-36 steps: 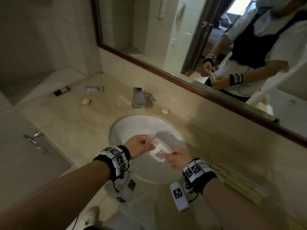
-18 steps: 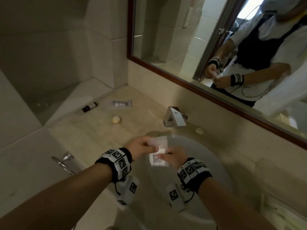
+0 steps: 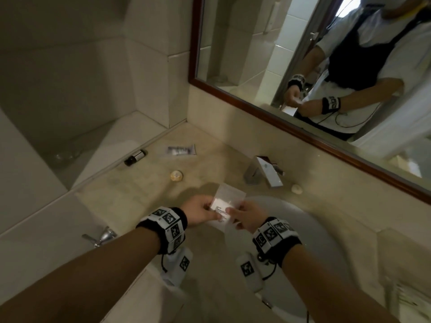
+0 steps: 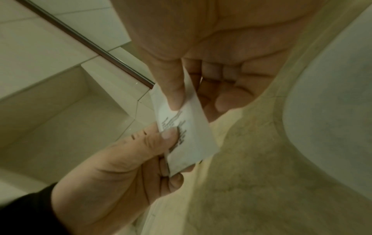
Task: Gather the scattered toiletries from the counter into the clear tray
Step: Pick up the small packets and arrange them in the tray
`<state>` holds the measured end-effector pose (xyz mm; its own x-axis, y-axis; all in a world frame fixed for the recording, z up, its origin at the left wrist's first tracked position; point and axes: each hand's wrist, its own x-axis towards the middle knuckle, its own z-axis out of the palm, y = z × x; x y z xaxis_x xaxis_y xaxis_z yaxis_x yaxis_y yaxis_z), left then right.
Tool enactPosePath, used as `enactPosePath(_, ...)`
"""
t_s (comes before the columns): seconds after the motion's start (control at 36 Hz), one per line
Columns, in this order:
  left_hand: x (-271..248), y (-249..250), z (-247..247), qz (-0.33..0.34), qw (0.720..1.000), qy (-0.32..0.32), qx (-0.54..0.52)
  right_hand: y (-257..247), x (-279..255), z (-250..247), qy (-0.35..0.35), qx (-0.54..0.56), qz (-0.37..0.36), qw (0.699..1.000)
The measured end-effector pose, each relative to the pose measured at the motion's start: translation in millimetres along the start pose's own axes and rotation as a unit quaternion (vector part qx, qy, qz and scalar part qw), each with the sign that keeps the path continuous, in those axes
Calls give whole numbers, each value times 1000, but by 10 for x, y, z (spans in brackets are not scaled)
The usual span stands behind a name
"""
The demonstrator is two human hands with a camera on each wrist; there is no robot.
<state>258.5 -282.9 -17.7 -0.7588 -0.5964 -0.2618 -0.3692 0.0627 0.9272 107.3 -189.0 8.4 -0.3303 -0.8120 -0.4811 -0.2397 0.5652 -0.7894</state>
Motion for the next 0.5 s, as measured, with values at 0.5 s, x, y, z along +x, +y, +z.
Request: enactPosePath(0.5, 210, 36, -132, -23, 998, 52, -8, -244, 343, -124, -21, -45, -45, 998)
